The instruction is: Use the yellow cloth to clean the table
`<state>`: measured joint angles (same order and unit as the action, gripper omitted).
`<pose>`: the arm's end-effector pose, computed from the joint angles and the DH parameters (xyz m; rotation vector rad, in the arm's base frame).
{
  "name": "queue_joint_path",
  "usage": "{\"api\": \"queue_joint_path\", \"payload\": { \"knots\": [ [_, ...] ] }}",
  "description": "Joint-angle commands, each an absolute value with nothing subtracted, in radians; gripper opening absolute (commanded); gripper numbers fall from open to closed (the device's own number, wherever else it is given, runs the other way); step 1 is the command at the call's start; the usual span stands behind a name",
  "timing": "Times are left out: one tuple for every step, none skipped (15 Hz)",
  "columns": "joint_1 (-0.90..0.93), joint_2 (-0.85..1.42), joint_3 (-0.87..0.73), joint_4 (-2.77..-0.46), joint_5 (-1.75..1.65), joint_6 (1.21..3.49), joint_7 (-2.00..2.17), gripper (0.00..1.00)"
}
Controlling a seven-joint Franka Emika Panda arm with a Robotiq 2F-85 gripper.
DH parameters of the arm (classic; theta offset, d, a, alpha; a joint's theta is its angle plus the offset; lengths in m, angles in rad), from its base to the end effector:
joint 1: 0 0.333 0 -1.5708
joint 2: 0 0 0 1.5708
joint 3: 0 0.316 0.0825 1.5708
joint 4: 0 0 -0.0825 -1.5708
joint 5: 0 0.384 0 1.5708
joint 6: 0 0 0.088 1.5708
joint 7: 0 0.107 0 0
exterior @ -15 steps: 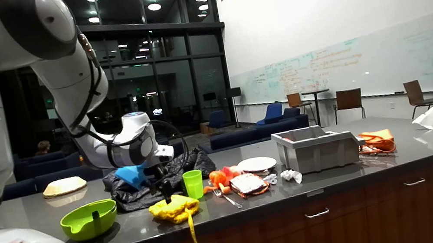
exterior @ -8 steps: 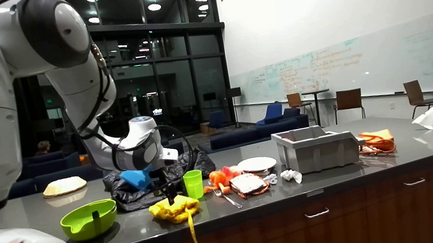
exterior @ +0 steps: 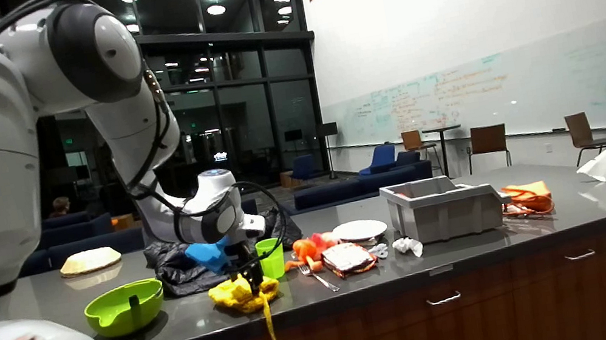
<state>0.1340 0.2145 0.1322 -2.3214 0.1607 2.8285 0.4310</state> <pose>0.5318 0.1365 0.2788 -2.8912 0.4630 -0.3546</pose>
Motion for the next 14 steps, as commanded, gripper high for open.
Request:
{"api": "queue_joint_path", "payload": {
  "knots": [
    [0.152, 0.254, 0.101, -2.279, 0.158, 2.803, 0.431, 1.00],
    [0.156, 0.264, 0.097, -2.271, 0.157, 2.803, 0.437, 1.00],
    [0.159, 0.271, 0.096, -2.263, 0.156, 2.802, 0.437, 1.00],
    [0.165, 0.278, 0.092, -2.256, 0.151, 2.803, 0.440, 1.00],
    [0.174, 0.282, 0.086, -2.248, 0.142, 2.798, 0.448, 1.00],
    [0.181, 0.287, 0.083, -2.240, 0.139, 2.798, 0.448, 1.00],
    [0.191, 0.290, 0.079, -2.229, 0.131, 2.796, 0.452, 1.00],
    [0.201, 0.291, 0.074, -2.219, 0.123, 2.789, 0.454, 1.00],
    [0.210, 0.299, 0.070, -2.206, 0.112, 2.785, 0.455, 1.00],
    [0.220, 0.305, 0.066, -2.192, 0.099, 2.774, 0.460, 1.00],
    [0.228, 0.310, 0.061, -2.179, 0.088, 2.761, 0.464, 1.00],
    [0.230, 0.327, 0.062, -2.159, 0.084, 2.744, 0.462, 1.00],
    [0.234, 0.339, 0.058, -2.143, 0.074, 2.718, 0.466, 1.00],
    [0.240, 0.356, 0.052, -2.126, 0.063, 2.687, 0.473, 1.00]
  ]
}}
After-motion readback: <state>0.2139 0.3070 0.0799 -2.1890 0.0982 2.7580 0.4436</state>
